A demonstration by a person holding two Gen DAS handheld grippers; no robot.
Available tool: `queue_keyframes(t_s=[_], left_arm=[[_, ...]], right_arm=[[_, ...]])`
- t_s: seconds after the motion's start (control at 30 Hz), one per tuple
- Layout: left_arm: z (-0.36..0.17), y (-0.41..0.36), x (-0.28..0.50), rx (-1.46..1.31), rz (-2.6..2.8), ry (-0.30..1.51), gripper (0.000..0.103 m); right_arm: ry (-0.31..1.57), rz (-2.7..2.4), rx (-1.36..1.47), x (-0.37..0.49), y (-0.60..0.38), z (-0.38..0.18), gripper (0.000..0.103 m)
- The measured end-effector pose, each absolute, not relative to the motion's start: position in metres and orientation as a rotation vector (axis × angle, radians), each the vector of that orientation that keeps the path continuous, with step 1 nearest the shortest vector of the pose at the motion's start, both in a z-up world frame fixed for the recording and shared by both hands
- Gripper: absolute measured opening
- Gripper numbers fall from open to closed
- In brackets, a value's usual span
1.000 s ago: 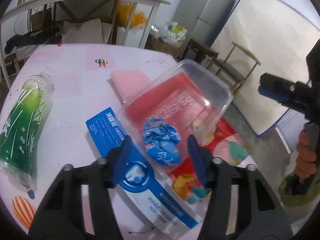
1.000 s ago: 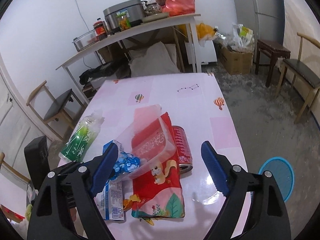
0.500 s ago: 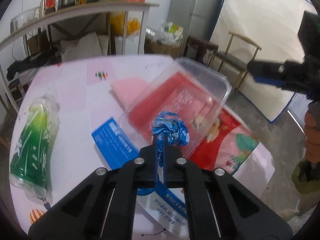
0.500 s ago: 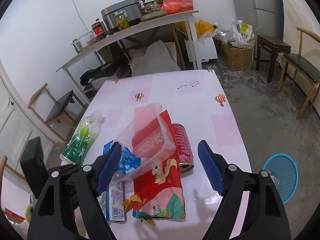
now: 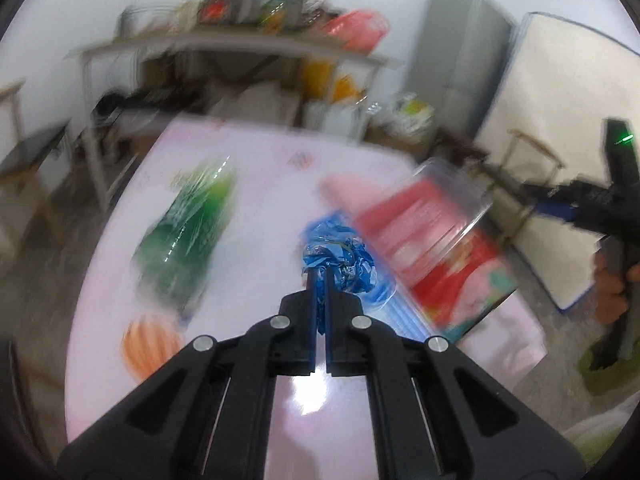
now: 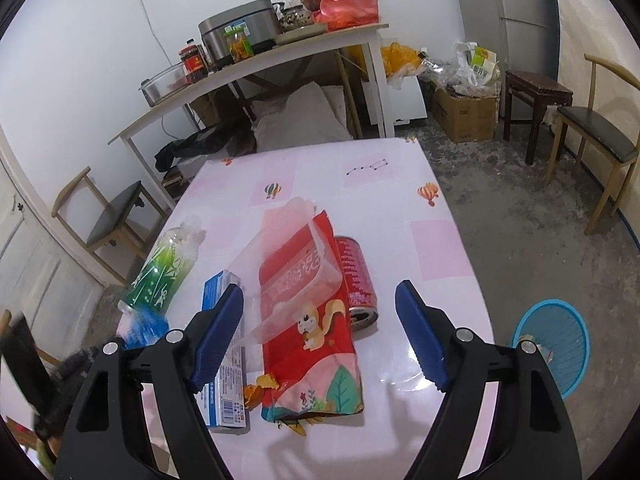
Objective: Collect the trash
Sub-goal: 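Grasp the clear plastic container rim with the right gripper while the left holds the wrapper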
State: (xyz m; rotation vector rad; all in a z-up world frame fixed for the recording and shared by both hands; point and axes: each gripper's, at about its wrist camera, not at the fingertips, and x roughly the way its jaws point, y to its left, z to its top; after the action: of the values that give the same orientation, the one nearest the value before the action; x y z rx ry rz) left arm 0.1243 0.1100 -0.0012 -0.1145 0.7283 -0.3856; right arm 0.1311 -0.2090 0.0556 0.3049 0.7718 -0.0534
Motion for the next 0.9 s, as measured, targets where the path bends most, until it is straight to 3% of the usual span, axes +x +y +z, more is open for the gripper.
queue_keyframes(t_s=[0.17, 0.23, 0.3, 0.47, 0.83, 0.9], left_arm=[[-0.052, 0.117, 0.112, -0.131, -0.287, 0.902, 0.002], [-0.054, 0.119, 0.108, -0.152, -0.310, 0.922, 0.011], [-0.051, 0.120, 0.104, -0.152, -0.329, 0.922, 0.032], [-0.041, 0.115, 0.109, -0.114, -0.353, 0.879, 0.042], [-0.066, 0.093, 0.150, 0.002, -0.350, 0.971, 0.044], [-0.070, 0.091, 0.153, 0.001, -0.342, 0.983, 0.036]], right_arm=[[0.784, -0.027, 0.299, 0.133, -0.201, 0.053, 0.076], [0.787, -0.023, 0.294, 0.134, -0.197, 0.053, 0.076], [0.790, -0.023, 0.294, 0.134, -0.196, 0.053, 0.076], [0.793, -0.028, 0.313, 0.133, -0.200, 0.052, 0.076], [0.832, -0.026, 0.271, 0.154, -0.199, 0.051, 0.076], [0.847, -0.022, 0.254, 0.164, -0.197, 0.047, 0.071]])
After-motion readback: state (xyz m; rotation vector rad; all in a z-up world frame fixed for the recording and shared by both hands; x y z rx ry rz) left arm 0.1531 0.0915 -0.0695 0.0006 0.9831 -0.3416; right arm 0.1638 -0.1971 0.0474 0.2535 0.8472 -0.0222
